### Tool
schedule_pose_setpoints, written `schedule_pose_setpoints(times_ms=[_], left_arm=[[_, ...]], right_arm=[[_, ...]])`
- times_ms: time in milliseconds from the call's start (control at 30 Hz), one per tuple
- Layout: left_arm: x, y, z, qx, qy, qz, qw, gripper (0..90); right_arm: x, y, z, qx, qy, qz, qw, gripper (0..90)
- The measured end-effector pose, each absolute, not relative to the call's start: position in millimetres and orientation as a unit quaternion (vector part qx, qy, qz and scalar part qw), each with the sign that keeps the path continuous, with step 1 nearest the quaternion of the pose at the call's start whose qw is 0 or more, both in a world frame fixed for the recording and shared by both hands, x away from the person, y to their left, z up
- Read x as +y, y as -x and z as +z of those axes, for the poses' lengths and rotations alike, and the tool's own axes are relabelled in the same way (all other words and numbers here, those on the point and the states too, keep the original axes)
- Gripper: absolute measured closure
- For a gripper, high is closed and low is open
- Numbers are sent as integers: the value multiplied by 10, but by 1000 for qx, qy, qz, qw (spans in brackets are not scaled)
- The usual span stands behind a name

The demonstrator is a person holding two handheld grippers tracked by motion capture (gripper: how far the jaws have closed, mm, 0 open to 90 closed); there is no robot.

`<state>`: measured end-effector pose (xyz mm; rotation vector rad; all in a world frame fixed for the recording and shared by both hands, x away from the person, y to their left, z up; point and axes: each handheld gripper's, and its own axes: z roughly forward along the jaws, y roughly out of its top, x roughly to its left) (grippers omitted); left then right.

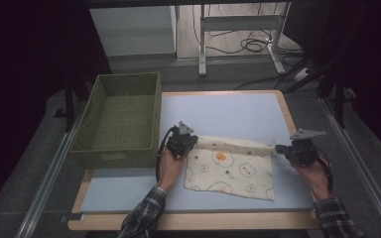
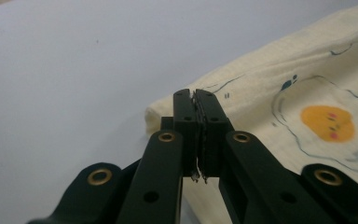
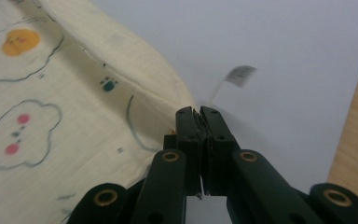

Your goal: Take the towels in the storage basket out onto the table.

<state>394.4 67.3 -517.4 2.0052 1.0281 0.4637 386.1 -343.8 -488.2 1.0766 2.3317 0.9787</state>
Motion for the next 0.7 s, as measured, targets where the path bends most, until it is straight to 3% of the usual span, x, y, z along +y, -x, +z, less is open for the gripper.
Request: schedule_pose_setpoints(times_ms=[700], left_arm=[[926,-3186,-5209,389,-787,161,450,882]], right_arm=[[-3343,-3069,-4896,852,-340,362,167,869]])
